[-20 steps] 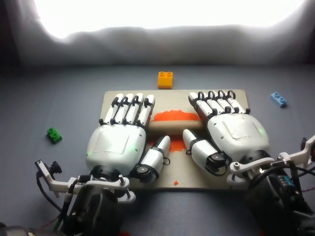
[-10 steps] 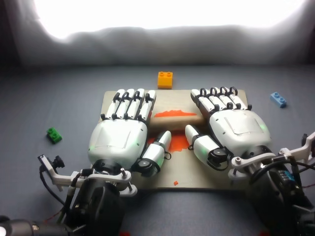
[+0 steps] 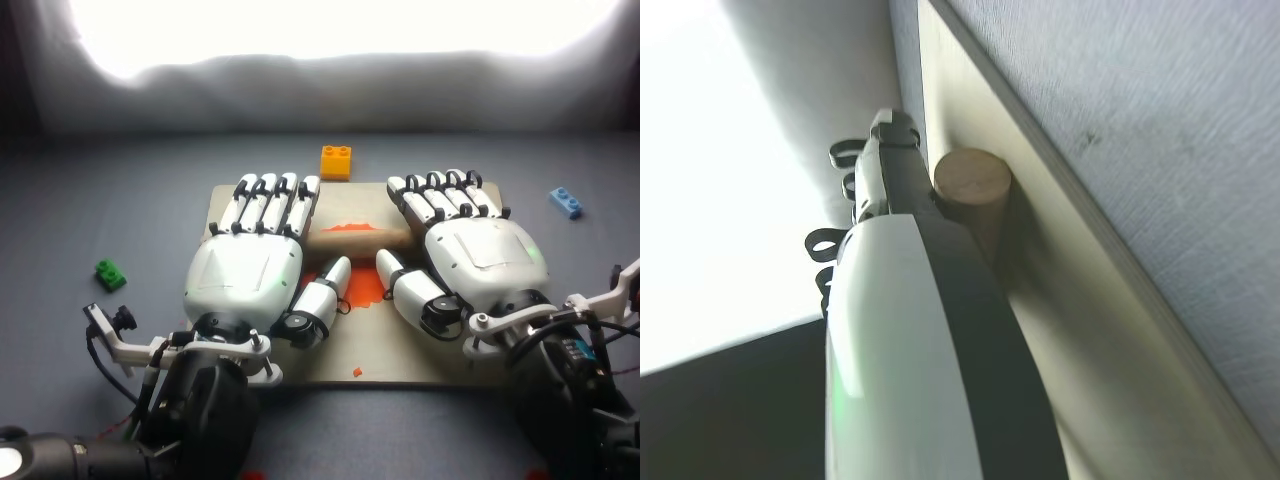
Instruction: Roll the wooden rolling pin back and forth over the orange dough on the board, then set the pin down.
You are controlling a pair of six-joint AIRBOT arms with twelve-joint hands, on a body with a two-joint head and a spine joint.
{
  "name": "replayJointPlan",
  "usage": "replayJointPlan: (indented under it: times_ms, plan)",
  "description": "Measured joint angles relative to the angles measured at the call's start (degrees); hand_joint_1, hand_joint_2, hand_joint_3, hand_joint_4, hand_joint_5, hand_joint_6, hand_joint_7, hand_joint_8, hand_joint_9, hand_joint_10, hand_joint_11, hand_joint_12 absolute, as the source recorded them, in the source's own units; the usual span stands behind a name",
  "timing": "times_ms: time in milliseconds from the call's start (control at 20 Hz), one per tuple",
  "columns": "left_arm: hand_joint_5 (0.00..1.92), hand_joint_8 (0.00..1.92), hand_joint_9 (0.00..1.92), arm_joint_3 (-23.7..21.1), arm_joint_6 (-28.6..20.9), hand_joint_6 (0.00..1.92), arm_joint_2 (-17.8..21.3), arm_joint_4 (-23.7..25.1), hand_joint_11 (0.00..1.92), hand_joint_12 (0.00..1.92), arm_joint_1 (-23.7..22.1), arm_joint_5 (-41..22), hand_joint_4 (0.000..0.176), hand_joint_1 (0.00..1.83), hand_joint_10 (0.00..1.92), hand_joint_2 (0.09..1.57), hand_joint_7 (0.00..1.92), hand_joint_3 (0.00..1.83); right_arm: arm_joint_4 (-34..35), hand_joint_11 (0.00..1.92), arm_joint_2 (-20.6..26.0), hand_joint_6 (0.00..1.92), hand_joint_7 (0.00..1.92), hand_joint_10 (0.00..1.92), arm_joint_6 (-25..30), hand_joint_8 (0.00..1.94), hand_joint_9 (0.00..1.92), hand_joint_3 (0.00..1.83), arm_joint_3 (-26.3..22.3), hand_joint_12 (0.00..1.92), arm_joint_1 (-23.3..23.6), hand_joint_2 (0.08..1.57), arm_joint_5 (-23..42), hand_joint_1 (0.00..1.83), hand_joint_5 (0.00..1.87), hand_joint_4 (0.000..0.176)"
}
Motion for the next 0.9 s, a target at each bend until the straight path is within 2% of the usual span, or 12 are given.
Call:
replayJointPlan:
  times_ms: [300, 650, 750, 900]
  plan:
    - [0.0, 0.0, 0.0, 1.1, -0.3, 0.0, -0.1, -0.2, 0.0, 0.0, -0.8, 1.8, 0.0, 0.0, 0.0, 1.53, 0.0, 0.0, -0.1, 0.0, -0.5, 0.0, 0.12, 0.0, 0.9, 0.0, 0.08, 0.11, 1.5, 0.08, 0.2, 1.57, -0.3, 0.0, 0.14, 0.0]
    - [0.0, 0.0, 0.0, 2.6, -0.9, 0.0, -0.4, -0.3, 0.0, 0.0, -1.5, 3.4, 0.0, 0.0, 0.0, 1.53, 0.0, 0.0, 0.3, 0.0, -0.8, 0.0, 0.15, 0.01, 1.5, 0.0, 0.1, 0.1, 3.1, 0.15, 1.0, 1.57, -1.2, 0.0, 0.16, 0.0]
    - [0.0, 0.0, 0.0, 2.9, -0.9, 0.0, -0.4, -0.3, 0.0, 0.0, -1.8, 3.7, 0.0, 0.0, 0.0, 1.53, 0.0, 0.0, 0.4, 0.0, -0.8, 0.0, 0.12, 0.0, 1.7, 0.0, 0.08, 0.11, 3.4, 0.09, 1.0, 1.57, -1.5, 0.0, 0.15, 0.0]
    - [0.0, 0.0, 0.0, 3.3, -1.1, 0.0, -0.4, -0.5, 0.0, 0.0, -2.0, 3.9, 0.0, 0.0, 0.0, 1.53, 0.0, 0.0, 0.8, 0.0, -0.8, 0.0, 0.15, 0.0, 1.8, 0.0, 0.09, 0.1, 3.7, 0.1, 1.1, 1.57, -1.8, 0.0, 0.16, 0.0]
